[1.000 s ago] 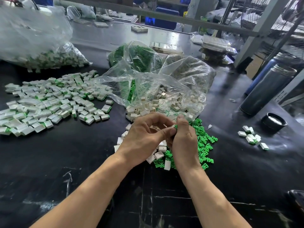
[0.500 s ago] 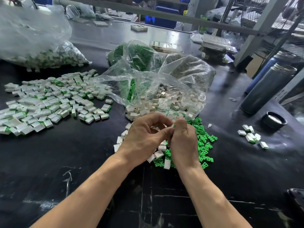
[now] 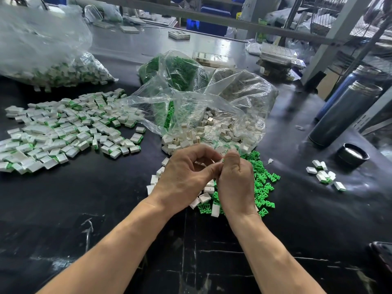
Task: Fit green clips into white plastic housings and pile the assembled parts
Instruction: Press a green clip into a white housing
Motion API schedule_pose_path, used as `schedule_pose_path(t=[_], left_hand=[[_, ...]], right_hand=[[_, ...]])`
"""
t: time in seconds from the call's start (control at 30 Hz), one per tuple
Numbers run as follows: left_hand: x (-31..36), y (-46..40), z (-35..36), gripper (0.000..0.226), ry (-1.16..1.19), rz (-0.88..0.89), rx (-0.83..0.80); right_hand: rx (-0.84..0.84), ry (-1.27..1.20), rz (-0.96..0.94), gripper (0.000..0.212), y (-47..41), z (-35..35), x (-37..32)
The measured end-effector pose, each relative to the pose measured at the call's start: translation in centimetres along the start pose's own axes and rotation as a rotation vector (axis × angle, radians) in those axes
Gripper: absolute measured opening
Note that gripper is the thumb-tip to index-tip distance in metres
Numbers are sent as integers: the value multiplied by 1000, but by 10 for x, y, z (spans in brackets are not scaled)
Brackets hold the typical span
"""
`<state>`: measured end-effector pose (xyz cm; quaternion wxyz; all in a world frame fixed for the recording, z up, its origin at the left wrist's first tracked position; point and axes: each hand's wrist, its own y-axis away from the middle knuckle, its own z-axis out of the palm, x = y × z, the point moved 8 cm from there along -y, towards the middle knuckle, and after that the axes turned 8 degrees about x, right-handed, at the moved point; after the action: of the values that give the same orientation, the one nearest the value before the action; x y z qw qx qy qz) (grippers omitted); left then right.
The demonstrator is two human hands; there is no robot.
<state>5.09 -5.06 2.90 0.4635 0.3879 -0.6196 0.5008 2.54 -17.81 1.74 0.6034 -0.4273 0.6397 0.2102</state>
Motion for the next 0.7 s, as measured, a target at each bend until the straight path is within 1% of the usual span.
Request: schedule_pose_path(t=[0.13,0.27,0.7], left_hand=[[-1,0,0,9,-9,2,-2],[-2,0,-1,10,-16,-1,-3],[-2,0,0,10,-30,10,-25]], right_hand=[[9,2,-21,71,1,0,-2],[-2,-20,-1,62,2,3,-3],[7,7,-4,62,0,3,2]])
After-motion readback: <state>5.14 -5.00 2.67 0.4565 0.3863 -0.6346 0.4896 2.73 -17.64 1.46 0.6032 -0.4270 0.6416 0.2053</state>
